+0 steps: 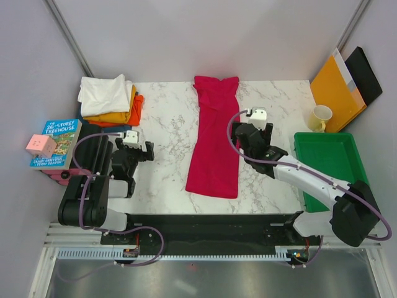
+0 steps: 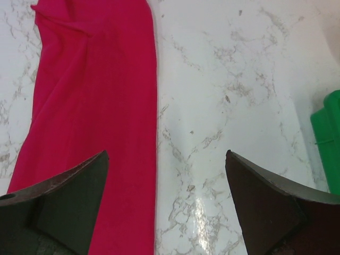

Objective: Fold and stack the t-shirts
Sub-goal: Grab the bottom of the folded rectangular tshirt with both arms

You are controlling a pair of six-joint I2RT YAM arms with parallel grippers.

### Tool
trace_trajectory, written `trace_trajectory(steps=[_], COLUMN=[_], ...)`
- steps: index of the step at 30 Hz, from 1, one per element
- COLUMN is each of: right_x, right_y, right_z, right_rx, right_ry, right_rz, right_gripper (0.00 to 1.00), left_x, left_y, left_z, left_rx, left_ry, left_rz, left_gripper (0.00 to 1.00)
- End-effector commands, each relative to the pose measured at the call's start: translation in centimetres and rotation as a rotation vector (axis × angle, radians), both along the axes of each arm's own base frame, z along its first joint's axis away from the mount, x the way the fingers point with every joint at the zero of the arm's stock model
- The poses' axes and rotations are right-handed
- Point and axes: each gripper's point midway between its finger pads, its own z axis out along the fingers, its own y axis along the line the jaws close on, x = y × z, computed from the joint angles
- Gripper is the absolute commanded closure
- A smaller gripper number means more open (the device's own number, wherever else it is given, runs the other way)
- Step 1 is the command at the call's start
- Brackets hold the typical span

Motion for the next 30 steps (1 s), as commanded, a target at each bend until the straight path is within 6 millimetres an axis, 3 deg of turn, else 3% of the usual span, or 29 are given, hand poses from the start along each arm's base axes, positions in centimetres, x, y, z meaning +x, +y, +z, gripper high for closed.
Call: trace_trajectory(steps=[1, 2, 3, 4, 5, 6, 7, 8, 9, 10, 11, 12, 14, 16, 18, 21, 24, 28, 30], right_x=[0.5, 0.1, 0.3, 0.0, 0.0, 0.3, 0.1, -0.1, -0.2, -0.4, -0.5, -1.0, -1.5, -2.6, -3.9, -5.6, -7.3, -9.3, -9.9], right_y=[2.6, 2.4, 2.6, 2.2, 2.1, 1.6, 1.1, 0.8, -0.4, -0.7, -0.9, -0.9, -0.7, -0.3, -0.5, 0.3, 1.1, 0.8, 0.3], right_z=[-0.9, -1.8, -1.5, -2.7, -2.8, -2.3, -2.4, -2.0, -1.2, -0.9, -0.8, -1.4, -2.0, -3.0, -3.5, -4.2, -5.0, -6.1, -6.5], right_rx=[0.041, 0.011, 0.011, -0.029, -0.041, -0.060, -0.086, -0.106, -0.149, -0.169, -0.167, -0.157, -0.144, -0.083, -0.022, 0.059, 0.106, 0.141, 0.144], right_ry=[0.085, 0.136, 0.144, 0.191, 0.199, 0.184, 0.192, 0.173, 0.133, 0.113, 0.103, 0.119, 0.146, 0.181, 0.190, 0.218, 0.255, 0.283, 0.294], right_rz=[0.069, 0.064, 0.060, 0.052, 0.044, 0.016, -0.001, -0.023, -0.076, -0.091, -0.097, -0.083, -0.053, -0.018, -0.008, 0.071, 0.131, 0.129, 0.120], right_gripper=[0.02, 0.02, 0.02, 0.02, 0.02, 0.02, 0.02, 0.02, 0.02, 0.02, 0.02, 0.02, 0.02, 0.03, 0.07, 0.20, 0.26, 0.27, 0.26], left_x=[0.1, 0.4, 0.2, 0.5, 2.3, 0.3, -0.1, -0.3, -2.0, -2.8, -3.7, -5.1, -7.2, -9.3, -11.1, -12.9, -13.8, -13.8, -13.9], left_y=[-0.3, -0.5, -2.5, -3.0, -3.9, -5.4, -5.1, -6.0, -8.3, -8.4, -9.1, -9.5, -11.3, -16.0, -17.5, -19.0, -20.3, -20.7, -20.8], left_z=[3.0, 3.4, 3.1, 3.3, 6.7, 4.2, 5.0, 6.5, 7.1, 7.9, 7.8, 7.9, 6.0, 7.1, 5.9, 3.5, 0.5, -1.7, -2.2], left_rx=[0.067, 0.100, 0.109, 0.099, 0.050, 0.056, 0.089, 0.110, 0.146, 0.149, 0.106, -0.065, -0.248, -0.389, -0.436, -0.381, -0.316, -0.259, -0.268], left_ry=[-0.099, -0.031, 0.052, 0.114, 0.110, 0.286, 0.302, 0.298, 0.295, 0.275, 0.283, 0.309, 0.407, 0.427, 0.507, 0.661, 0.797, 0.879, 0.893], left_rz=[0.078, 0.126, 0.099, 0.108, 0.145, 0.152, 0.221, 0.233, 0.189, 0.215, 0.202, 0.238, 0.174, -0.119, -0.196, -0.262, -0.304, -0.266, -0.256], left_gripper=[0.00, 0.00, 0.00, 0.00, 0.00, 0.00, 0.00, 0.00, 0.00, 0.00, 0.00, 0.00, 0.00, 0.00, 0.00, 0.00, 0.00, 0.00, 0.11])
